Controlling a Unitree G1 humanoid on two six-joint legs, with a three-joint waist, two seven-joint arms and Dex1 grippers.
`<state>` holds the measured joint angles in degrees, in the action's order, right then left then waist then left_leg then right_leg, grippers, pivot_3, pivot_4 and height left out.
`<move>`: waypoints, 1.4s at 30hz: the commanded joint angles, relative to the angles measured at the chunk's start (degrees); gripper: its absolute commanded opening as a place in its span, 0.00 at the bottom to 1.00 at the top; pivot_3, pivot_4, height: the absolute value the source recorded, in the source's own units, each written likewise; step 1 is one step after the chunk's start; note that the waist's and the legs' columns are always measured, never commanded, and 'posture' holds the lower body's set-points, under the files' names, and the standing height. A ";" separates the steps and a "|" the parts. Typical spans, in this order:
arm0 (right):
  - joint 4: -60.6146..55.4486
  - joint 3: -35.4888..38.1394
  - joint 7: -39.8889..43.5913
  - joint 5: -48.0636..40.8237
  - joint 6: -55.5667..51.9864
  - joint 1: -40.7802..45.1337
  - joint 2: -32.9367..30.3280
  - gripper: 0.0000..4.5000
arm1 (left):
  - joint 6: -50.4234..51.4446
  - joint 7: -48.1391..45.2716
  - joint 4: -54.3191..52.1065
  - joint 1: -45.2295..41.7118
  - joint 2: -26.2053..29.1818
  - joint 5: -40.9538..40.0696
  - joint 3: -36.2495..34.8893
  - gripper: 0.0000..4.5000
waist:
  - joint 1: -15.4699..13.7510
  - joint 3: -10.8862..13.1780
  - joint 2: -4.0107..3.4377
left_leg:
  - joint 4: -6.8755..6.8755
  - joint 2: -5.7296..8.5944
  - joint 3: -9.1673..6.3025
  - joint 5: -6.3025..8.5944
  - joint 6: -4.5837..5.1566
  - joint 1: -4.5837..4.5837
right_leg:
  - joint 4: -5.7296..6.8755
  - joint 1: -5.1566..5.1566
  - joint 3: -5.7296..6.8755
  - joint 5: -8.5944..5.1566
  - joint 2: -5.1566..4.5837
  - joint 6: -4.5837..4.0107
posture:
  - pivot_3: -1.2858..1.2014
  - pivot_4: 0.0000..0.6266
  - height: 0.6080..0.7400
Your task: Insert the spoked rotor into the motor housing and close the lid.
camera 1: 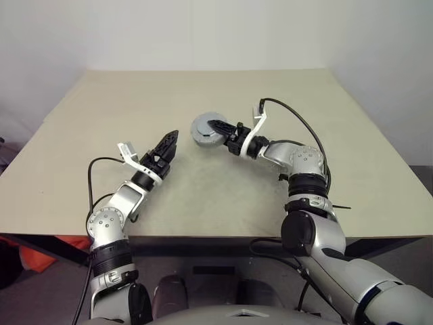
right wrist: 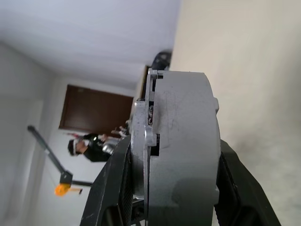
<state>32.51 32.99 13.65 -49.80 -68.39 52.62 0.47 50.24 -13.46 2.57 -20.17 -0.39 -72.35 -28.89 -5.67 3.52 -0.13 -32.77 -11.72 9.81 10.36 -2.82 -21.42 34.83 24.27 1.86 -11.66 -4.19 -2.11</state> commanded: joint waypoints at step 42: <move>-11.44 -5.23 1.71 -5.99 -0.14 -2.07 1.48 0.46 | -0.05 -4.59 13.02 -11.05 0.83 -2.24 3.56 0.50 | -0.27 0.01 0.05 | -0.35 0.04 -0.08 -0.03 -0.04 0.01 | 0.08 -0.17 -0.04 0.35 -0.01 0.36 | 0.52 0.00 1.00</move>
<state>23.93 28.56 13.64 -54.47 -70.20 49.34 2.26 50.26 -18.27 16.10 -29.91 -0.10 -74.93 -25.63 -5.94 3.53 -0.08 -33.12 -11.68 9.74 10.33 -2.86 -21.42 34.91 24.10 1.81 -11.31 -4.20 -1.75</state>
